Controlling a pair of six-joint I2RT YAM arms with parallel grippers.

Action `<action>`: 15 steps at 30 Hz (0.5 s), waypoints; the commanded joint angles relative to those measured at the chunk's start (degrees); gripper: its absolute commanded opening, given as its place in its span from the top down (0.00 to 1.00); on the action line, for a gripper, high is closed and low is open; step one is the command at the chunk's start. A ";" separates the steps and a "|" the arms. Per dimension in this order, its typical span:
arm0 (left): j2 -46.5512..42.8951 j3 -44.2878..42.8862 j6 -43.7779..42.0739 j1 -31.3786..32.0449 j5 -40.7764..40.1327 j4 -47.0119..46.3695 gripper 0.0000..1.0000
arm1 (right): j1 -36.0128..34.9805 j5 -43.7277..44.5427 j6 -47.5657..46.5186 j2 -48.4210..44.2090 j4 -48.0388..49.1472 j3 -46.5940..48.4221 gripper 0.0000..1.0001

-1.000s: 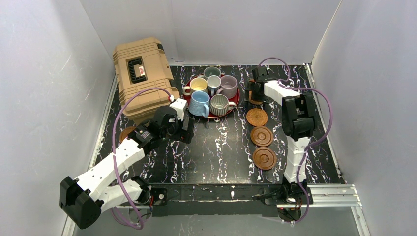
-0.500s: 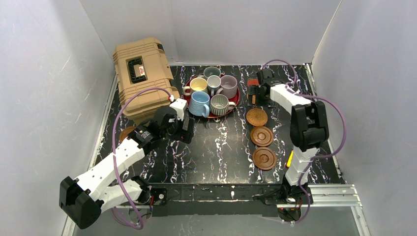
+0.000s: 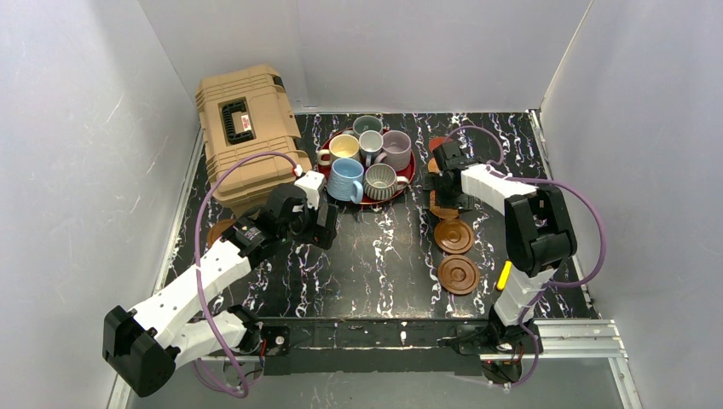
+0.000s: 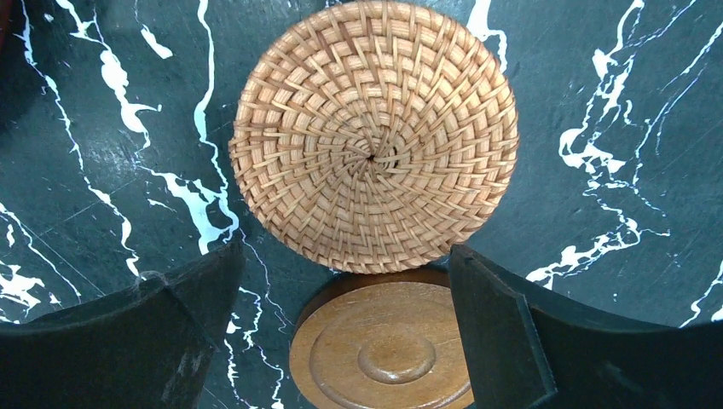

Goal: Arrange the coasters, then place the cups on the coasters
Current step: Move the coaster to the center of the board.

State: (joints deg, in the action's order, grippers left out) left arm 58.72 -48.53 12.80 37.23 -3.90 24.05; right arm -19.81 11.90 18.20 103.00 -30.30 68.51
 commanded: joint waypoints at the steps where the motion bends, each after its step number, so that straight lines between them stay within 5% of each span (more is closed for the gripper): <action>1: -1.15 -1.48 -0.64 -0.21 0.12 0.82 0.03 | -0.36 1.49 2.09 -2.29 0.51 -1.53 0.01; 15: -1.51 -1.37 -0.59 -0.14 -0.24 1.00 0.03 | 0.81 2.95 2.29 -1.32 2.36 -2.55 0.02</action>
State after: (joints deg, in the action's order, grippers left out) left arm 58.57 -48.53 12.78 37.23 -3.92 24.08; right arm -19.90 14.04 19.84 102.74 -29.76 65.65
